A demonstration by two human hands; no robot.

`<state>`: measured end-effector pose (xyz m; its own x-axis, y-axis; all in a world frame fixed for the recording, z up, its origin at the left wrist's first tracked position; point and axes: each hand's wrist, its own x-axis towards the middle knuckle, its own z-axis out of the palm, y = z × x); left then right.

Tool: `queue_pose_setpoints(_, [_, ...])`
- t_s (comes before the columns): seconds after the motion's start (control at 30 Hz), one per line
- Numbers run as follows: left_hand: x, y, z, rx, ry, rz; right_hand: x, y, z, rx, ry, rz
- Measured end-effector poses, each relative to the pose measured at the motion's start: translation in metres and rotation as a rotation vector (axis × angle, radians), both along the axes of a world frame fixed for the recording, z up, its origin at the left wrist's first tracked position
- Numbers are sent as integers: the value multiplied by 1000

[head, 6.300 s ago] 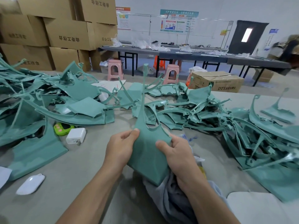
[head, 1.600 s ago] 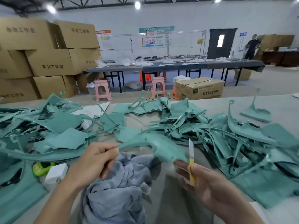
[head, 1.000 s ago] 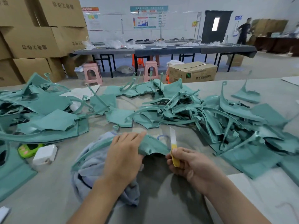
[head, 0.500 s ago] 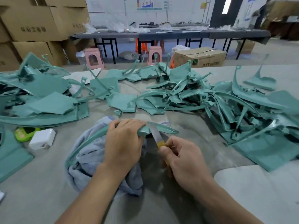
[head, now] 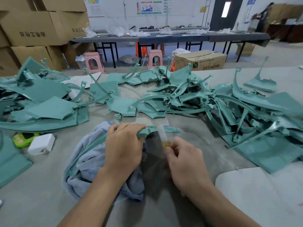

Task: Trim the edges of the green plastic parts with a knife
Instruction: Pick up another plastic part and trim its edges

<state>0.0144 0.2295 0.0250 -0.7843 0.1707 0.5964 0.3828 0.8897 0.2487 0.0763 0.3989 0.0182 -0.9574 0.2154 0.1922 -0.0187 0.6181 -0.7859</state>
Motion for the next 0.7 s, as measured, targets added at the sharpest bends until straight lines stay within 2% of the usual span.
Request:
queue_pose_setpoints(0.1, [1,2,1,10,-8,7,1,6,1,-22,93,-87])
queue_pose_setpoints(0.23, [0,0,3,-21,7,1,5,-5,-2,38,96,90])
queue_pose_setpoints(0.4, [-3,0,9,28,73,59,-1,4,1,26,167,-61])
queue_pose_setpoints(0.57, [2,0,12,124,206,88,7,-9,3,67,244,125])
queue_pose_setpoints(0.7, [4,-1,11,93,172,90,-1,-3,7,46,311,-38])
